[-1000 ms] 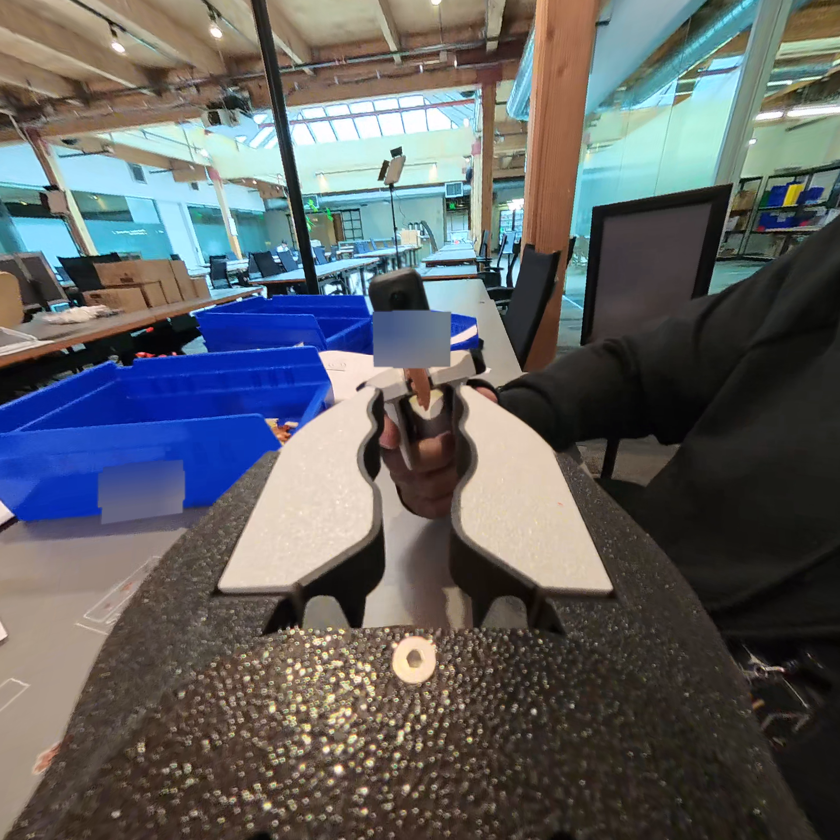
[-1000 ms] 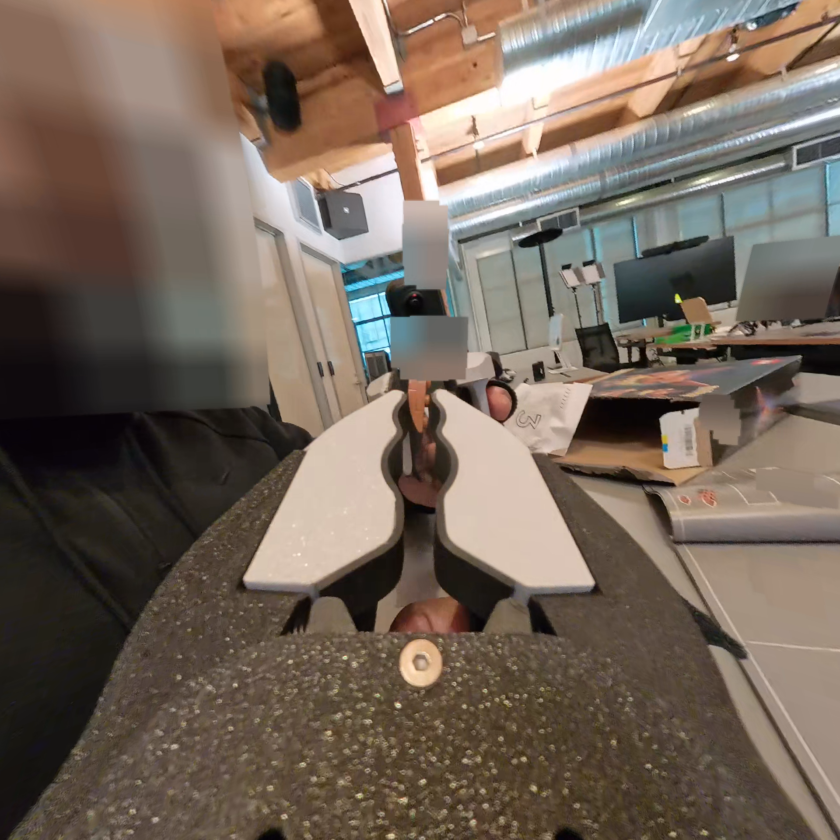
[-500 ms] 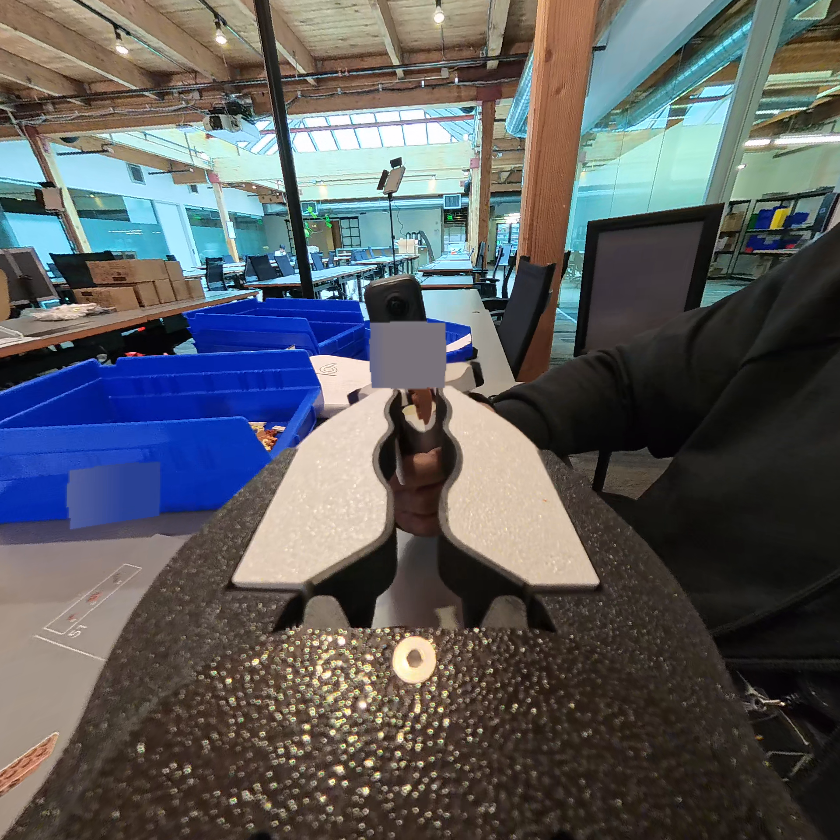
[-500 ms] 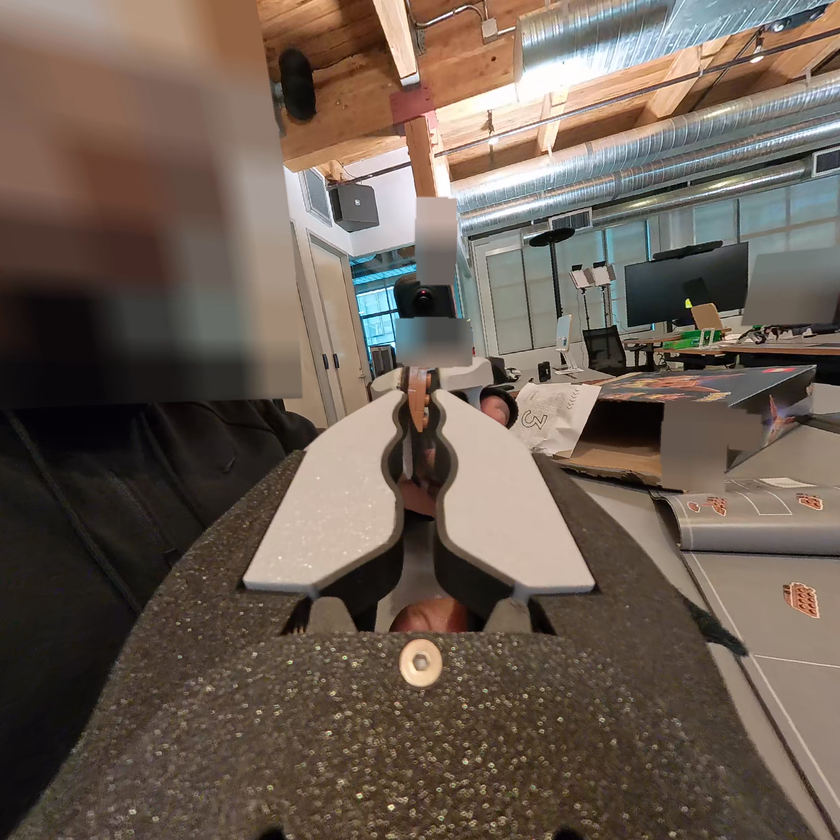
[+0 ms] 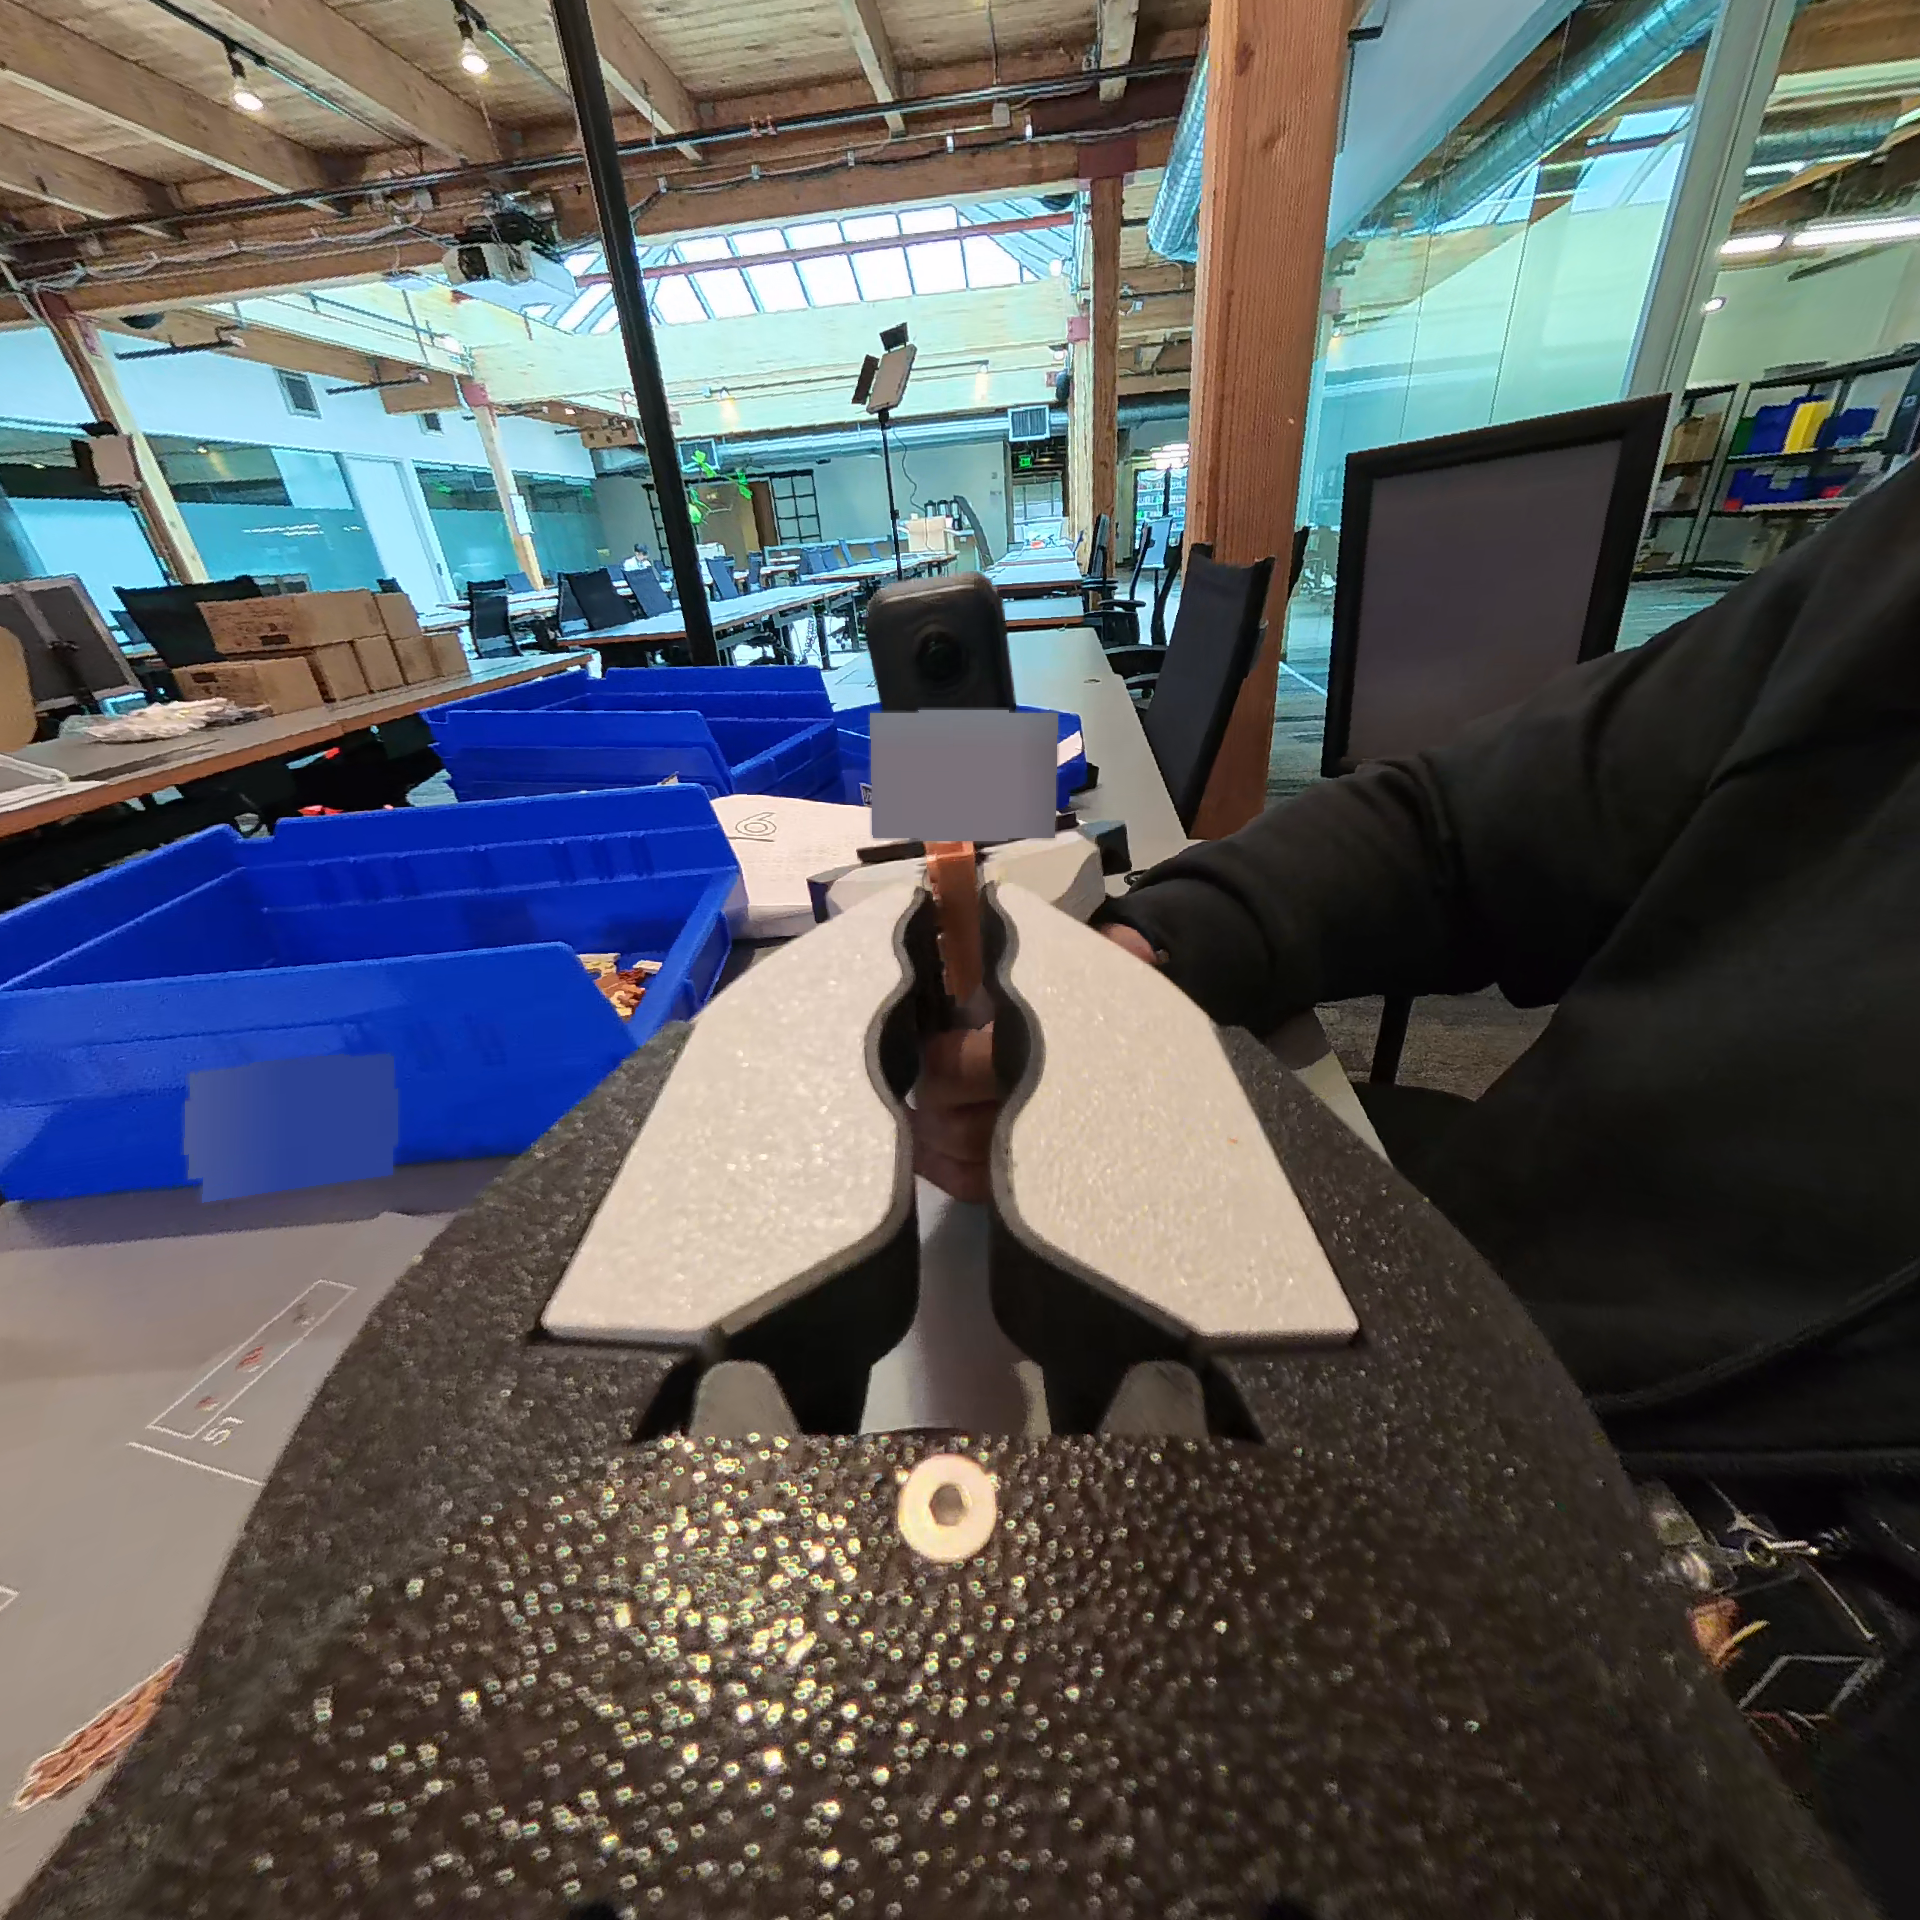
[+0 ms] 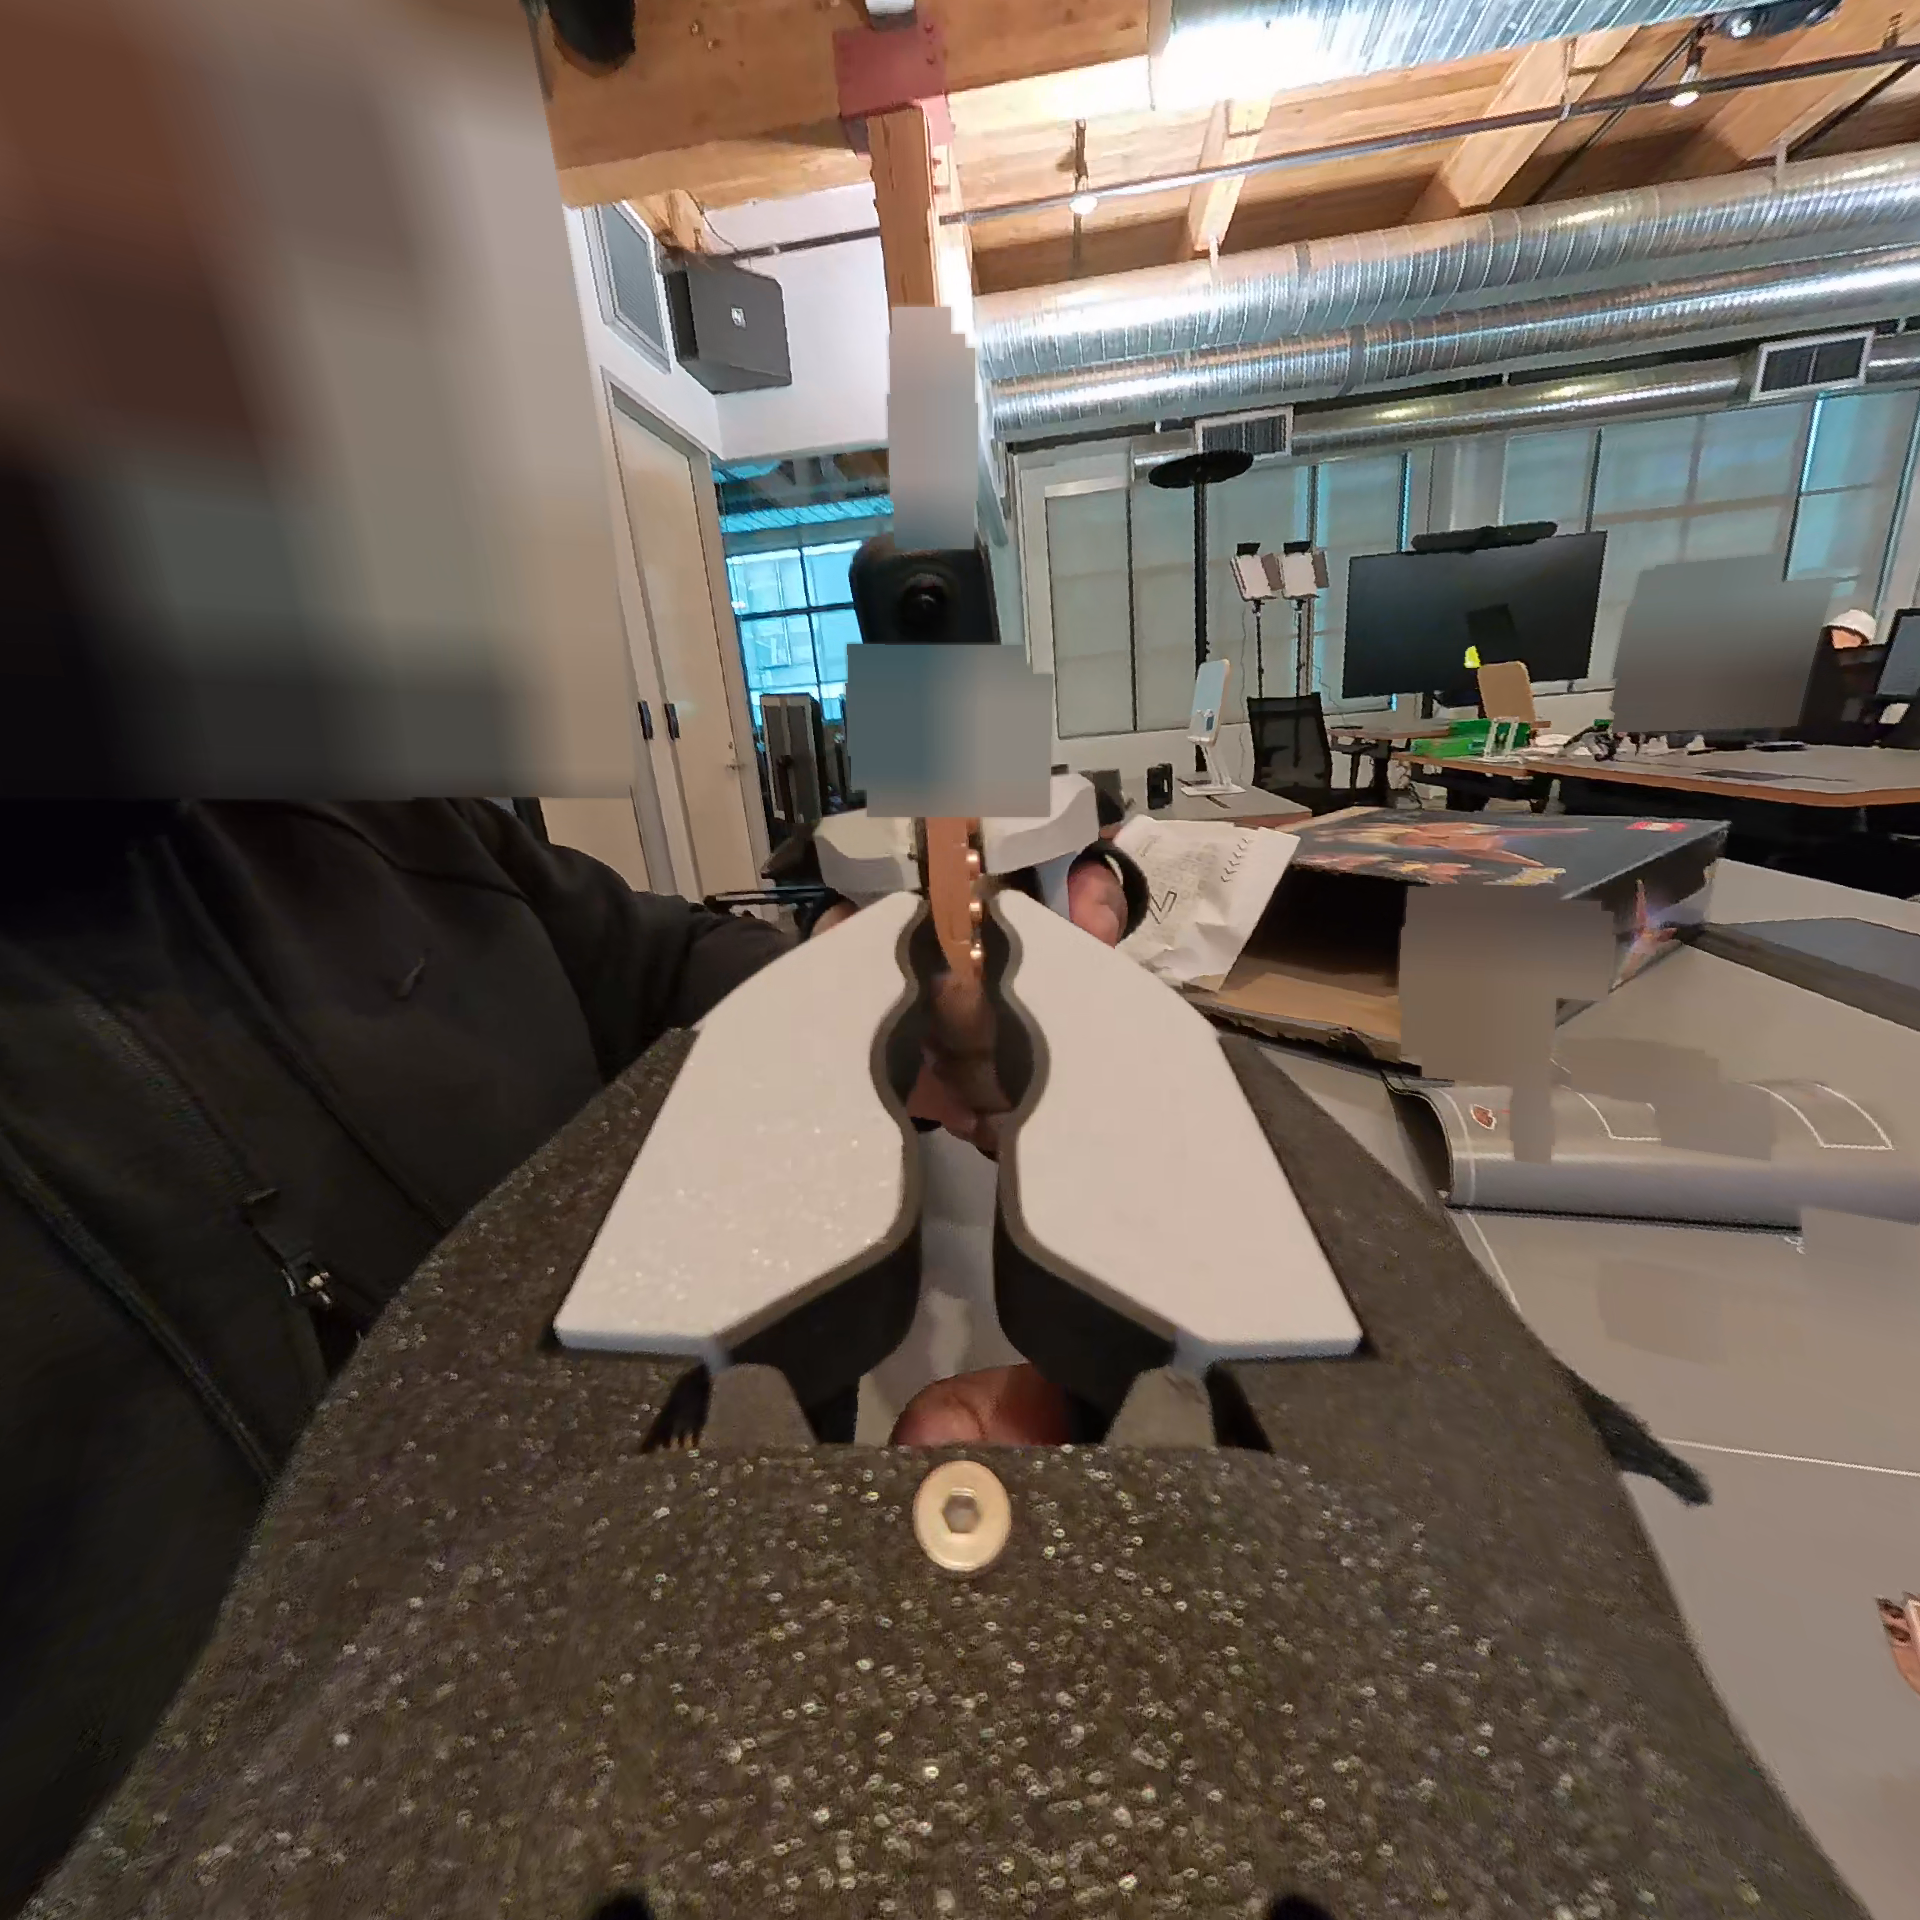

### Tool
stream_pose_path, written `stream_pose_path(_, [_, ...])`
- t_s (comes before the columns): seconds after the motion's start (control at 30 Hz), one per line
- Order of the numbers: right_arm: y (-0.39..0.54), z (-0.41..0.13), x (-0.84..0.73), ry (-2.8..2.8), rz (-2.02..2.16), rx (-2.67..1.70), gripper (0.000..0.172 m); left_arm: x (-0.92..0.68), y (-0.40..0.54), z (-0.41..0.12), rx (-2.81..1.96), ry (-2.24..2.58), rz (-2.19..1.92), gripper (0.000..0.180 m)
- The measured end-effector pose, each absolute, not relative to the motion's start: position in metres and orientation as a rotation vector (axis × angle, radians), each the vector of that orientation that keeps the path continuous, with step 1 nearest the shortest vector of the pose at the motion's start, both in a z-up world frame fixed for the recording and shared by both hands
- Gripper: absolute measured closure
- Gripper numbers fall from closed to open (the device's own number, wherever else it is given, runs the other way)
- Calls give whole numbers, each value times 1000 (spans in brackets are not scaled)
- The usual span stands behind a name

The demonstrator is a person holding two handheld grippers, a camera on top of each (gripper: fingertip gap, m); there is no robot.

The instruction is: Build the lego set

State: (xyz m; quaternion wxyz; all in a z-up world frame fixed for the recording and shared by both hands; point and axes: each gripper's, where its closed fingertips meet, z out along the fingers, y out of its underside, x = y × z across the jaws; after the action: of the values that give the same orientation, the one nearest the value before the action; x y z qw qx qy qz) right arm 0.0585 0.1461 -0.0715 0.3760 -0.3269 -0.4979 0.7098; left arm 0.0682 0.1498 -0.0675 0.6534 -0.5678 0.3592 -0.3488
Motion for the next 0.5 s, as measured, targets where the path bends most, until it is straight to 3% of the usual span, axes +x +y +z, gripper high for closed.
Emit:
stream_pose_path(0.13, [149, -84, 54, -1346, 1686, -888, 148, 59, 151, -68, -1277, 817, -705, 173])
stream_pose_path(0.23, [160, -93, 53, -1362, 1553, -950, 147, 42, 159, -83, -1336, 878, -514, 173])
stream_pose_path(0.5, [217, -133, 48, -1402, 1007, -1236, 154, 2, 190, -193, -1720, 1292, 70, 173])
